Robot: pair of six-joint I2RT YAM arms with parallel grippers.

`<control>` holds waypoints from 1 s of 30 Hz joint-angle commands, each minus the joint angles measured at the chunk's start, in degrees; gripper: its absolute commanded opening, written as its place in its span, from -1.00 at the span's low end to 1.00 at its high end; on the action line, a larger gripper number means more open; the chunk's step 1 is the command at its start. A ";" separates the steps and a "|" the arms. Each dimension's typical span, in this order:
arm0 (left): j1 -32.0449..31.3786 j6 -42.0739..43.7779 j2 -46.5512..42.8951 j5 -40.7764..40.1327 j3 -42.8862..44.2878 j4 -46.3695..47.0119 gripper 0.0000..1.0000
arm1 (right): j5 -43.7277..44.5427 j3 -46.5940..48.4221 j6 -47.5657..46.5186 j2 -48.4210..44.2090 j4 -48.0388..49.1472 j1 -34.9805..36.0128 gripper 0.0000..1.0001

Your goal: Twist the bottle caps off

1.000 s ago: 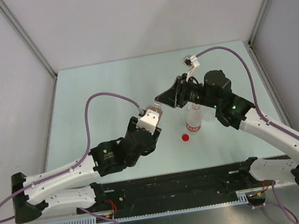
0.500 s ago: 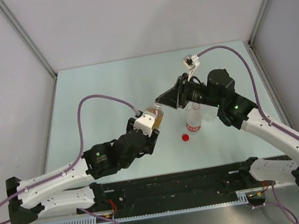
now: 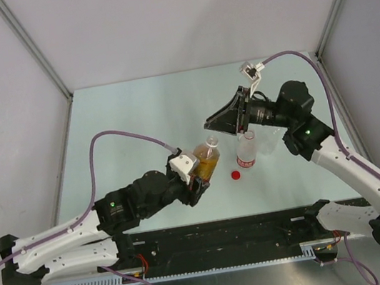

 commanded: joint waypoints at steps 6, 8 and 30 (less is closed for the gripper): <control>-0.03 7.19 -4.30 25.46 -1.34 10.04 -0.25 | -5.59 2.07 -0.55 -2.22 5.03 -1.29 -1.00; -0.04 7.83 -4.75 30.91 -1.27 11.37 -0.23 | -5.93 1.79 -0.47 -2.29 5.23 -1.49 -1.00; 0.83 5.90 -11.48 20.06 -7.00 16.42 -0.23 | 0.07 -0.09 -9.03 2.75 -4.40 0.00 -1.00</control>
